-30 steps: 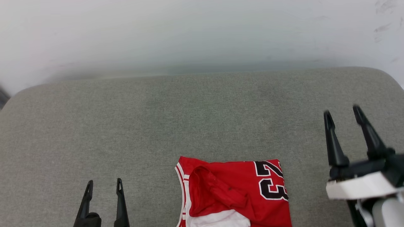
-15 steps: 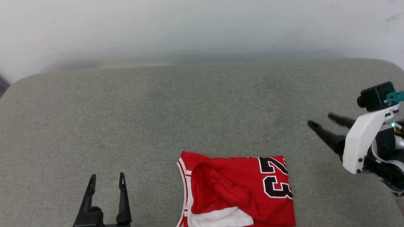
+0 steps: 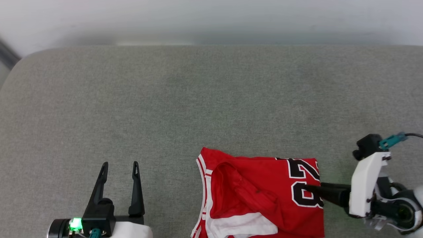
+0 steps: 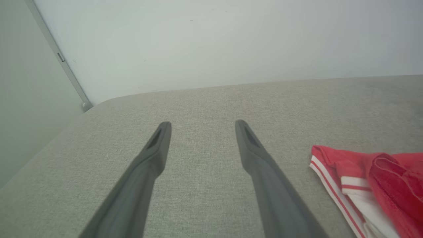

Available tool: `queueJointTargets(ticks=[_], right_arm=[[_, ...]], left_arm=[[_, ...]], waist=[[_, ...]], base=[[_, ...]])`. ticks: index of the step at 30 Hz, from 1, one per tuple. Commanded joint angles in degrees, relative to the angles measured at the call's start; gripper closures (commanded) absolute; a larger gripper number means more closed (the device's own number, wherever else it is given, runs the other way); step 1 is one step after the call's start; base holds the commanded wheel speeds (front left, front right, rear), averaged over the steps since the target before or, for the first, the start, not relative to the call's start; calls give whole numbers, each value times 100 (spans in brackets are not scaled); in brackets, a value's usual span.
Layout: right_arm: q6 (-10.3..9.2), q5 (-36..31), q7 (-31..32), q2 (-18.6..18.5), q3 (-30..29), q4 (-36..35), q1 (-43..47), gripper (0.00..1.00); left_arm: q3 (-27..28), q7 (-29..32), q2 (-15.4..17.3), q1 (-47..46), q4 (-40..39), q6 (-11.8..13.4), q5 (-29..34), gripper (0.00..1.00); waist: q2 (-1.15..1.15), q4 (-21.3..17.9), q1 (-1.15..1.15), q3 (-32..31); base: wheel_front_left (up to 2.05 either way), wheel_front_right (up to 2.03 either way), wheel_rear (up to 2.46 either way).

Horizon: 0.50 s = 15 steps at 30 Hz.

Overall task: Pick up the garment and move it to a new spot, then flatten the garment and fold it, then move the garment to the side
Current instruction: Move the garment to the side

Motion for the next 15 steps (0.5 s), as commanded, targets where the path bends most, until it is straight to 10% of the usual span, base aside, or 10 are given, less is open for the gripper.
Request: queueJointTargets(ticks=[1, 12, 13, 14, 15], right_arm=[[-2, 79, -73, 131, 81, 80, 44, 0], [-37, -552, -552, 300, 1181, 1005, 122, 5], [-42, -569, -667, 306, 1226, 1030, 94, 79], [-41, -555, -723, 306, 1287, 1020, 53, 100], [-35, -565, -829, 302, 1334, 970, -1, 100]], left_arm=[[-31, -15, -7, -128, 13, -13, 28, 0], [-120, -15, -36, -315, 83, -1, 12, 0], [-114, -15, -35, -308, 87, 7, 10, 0], [-109, -15, -38, -292, 92, 16, 9, 0], [-96, -15, -39, -262, 104, 19, 6, 0]], waist=[[0, 112, 0, 153], [0, 355, 0, 394], [0, 359, 0, 385], [0, 358, 0, 365], [0, 352, 0, 335]], base=[[0, 0, 0], [0, 0, 0], [0, 0, 0], [0, 0, 0], [0, 0, 0]])
